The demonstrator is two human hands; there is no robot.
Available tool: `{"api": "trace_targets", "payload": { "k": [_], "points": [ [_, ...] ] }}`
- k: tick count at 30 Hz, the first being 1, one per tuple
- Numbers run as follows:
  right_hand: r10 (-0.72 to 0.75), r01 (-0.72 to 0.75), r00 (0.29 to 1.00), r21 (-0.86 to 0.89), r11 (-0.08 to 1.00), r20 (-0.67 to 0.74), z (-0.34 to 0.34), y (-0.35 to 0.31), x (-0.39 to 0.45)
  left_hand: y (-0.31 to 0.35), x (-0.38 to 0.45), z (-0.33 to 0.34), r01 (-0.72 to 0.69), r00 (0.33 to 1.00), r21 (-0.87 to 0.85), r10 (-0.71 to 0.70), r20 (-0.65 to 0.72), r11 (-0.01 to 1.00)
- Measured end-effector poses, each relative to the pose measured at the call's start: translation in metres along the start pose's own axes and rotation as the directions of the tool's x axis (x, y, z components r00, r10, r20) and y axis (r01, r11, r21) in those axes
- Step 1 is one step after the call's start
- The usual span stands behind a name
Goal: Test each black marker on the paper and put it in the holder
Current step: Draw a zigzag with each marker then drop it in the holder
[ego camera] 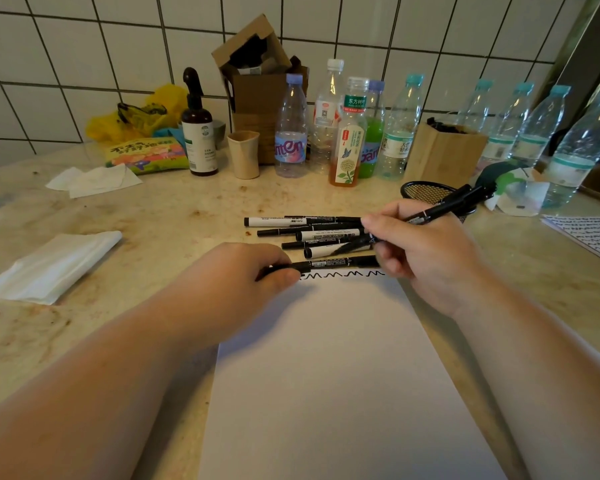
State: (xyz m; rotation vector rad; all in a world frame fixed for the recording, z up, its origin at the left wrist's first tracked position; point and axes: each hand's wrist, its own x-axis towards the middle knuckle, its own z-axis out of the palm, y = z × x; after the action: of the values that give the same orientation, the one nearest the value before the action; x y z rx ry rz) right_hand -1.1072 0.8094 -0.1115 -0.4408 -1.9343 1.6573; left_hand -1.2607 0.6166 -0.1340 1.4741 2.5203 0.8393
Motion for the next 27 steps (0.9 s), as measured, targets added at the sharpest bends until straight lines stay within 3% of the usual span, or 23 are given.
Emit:
{"api": "trace_targets", "payload": {
  "k": [5,14,27],
  "points": [
    [0.064,-0.092,0.992,0.266,0.96,0.112,0.003,-0.005,-0.004,0.002,-0.001,-0.001,-0.011,0.999,-0.114,0.006,-0.04,0.993],
    [0.091,-0.108,0.993,0.24,0.965,0.08,0.008,-0.01,-0.007,0.003,-0.002,-0.003,-0.016,0.999,-0.14,0.01,-0.042,0.99],
    [0.069,-0.116,0.968,0.186,0.976,0.241,0.009,-0.007,-0.012,0.011,-0.005,-0.004,-0.037,0.999,-0.136,0.042,0.028,0.99]
  ]
}}
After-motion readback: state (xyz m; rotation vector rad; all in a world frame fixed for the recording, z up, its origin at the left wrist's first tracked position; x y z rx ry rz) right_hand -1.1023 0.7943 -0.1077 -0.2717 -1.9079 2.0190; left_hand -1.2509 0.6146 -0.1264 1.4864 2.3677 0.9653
